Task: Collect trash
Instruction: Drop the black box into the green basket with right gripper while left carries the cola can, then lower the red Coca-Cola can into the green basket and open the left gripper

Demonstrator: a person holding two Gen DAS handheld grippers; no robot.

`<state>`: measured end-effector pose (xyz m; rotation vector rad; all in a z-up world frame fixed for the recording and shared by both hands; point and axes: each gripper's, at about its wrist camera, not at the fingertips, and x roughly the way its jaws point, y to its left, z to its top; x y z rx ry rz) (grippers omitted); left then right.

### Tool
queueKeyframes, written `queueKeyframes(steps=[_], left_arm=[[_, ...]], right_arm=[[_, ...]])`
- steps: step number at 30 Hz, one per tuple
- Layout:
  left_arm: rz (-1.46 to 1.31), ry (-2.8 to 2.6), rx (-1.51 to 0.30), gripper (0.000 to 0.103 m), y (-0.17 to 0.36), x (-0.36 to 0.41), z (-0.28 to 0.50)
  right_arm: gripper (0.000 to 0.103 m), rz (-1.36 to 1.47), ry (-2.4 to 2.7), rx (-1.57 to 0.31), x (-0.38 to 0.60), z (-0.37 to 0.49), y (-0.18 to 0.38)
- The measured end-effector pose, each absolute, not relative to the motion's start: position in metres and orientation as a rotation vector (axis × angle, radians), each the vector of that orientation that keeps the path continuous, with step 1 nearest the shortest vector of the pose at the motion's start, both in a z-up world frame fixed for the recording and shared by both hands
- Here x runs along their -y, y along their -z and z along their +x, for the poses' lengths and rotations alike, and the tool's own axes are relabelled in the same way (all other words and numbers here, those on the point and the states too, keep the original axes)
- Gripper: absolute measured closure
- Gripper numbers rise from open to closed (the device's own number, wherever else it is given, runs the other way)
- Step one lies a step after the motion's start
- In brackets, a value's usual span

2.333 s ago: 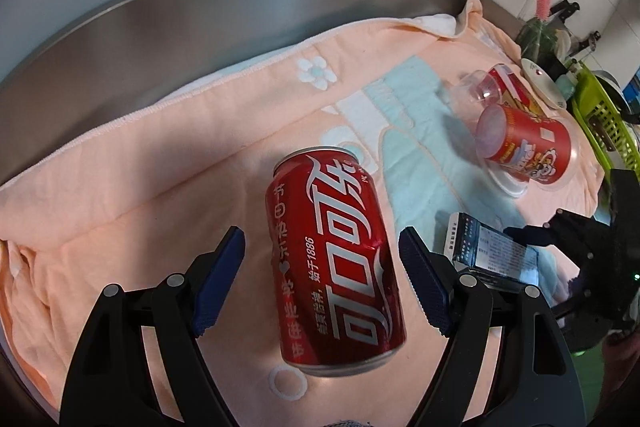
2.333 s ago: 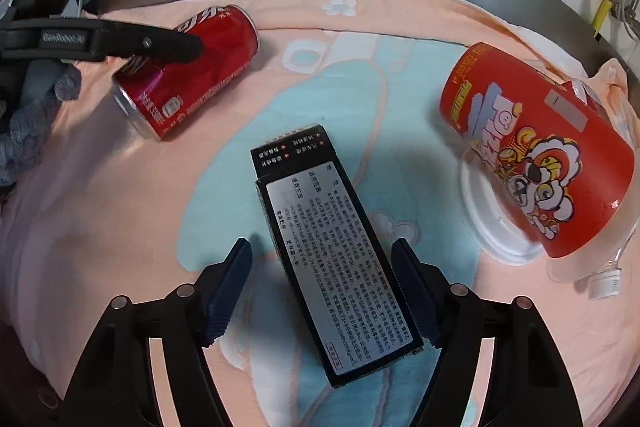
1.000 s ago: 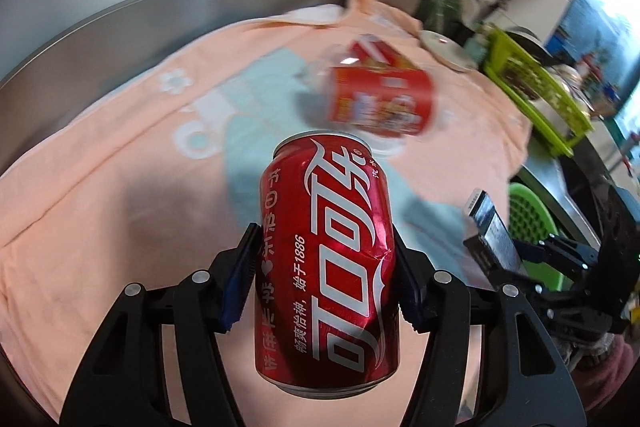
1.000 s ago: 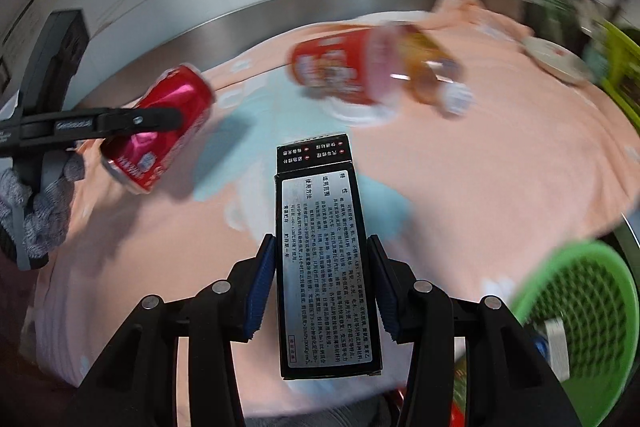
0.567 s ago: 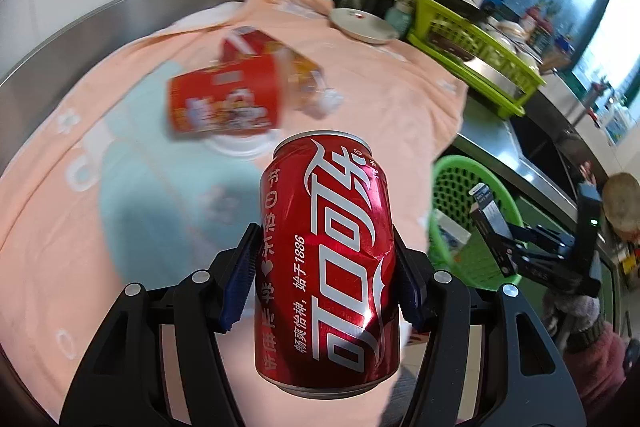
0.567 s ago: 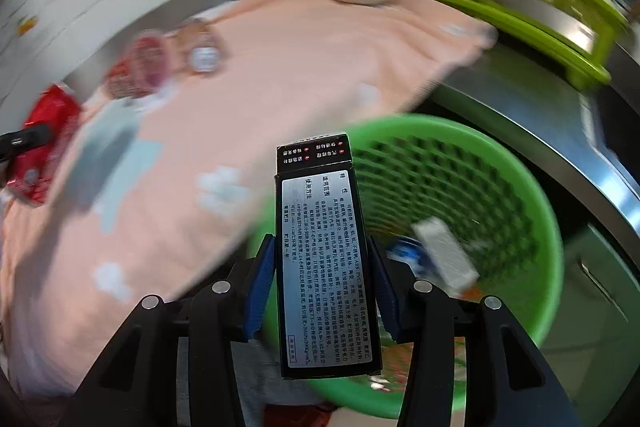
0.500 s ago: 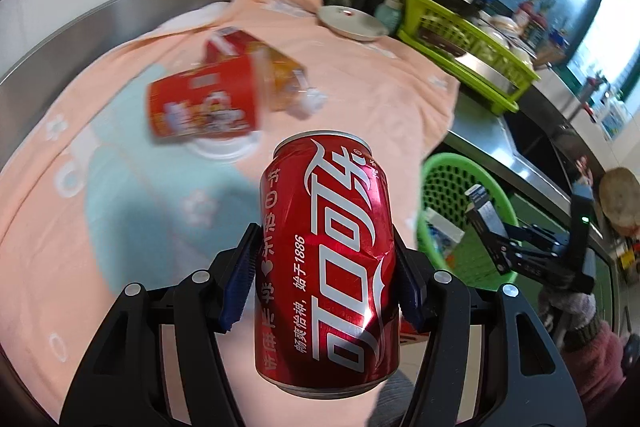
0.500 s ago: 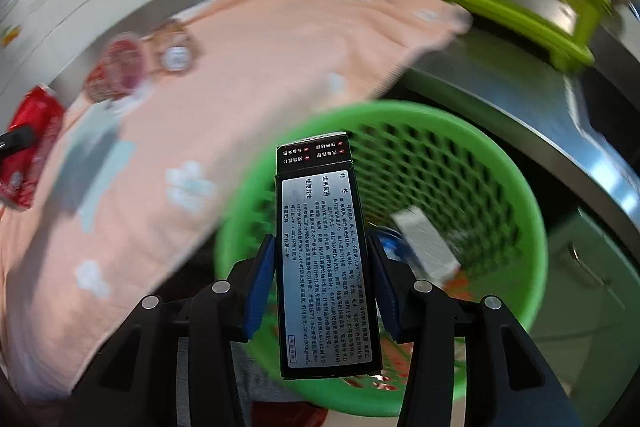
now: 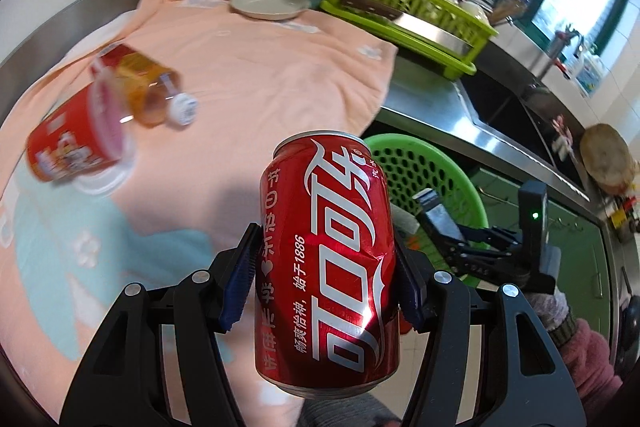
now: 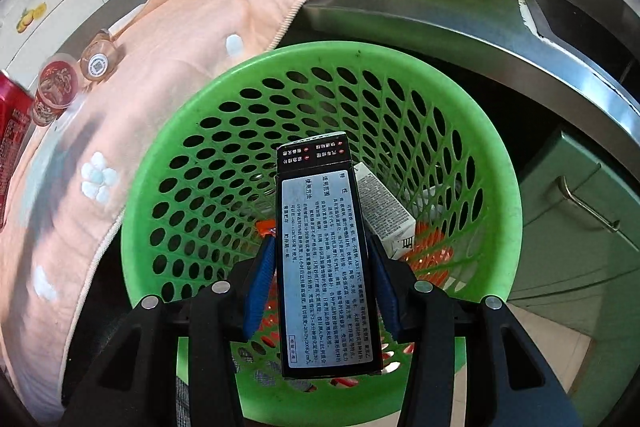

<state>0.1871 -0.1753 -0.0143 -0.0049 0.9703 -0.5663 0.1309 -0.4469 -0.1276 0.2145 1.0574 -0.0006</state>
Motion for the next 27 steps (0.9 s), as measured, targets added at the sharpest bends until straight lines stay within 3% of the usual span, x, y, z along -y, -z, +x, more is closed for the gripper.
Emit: queueKeyframes(steps=[11, 19, 27], left_arm=[[0.049, 0.631, -1.007, 0.043, 0.031, 0.242, 0.198], [0.104, 0.65, -1.077, 0.043, 0.062, 0.289, 0.209], [0.139, 0.641, -1.135, 0.043, 0.093, 0.316, 0.218]], right_arm=[[0.052, 0.236, -0.015, -1.003, 0.459, 0.118, 0.111], [0.038, 0.219, -0.026, -0.91, 0.463, 0.089, 0.082], [0.033, 0.218, -0.007, -0.857, 0.465, 0.071, 0.07]])
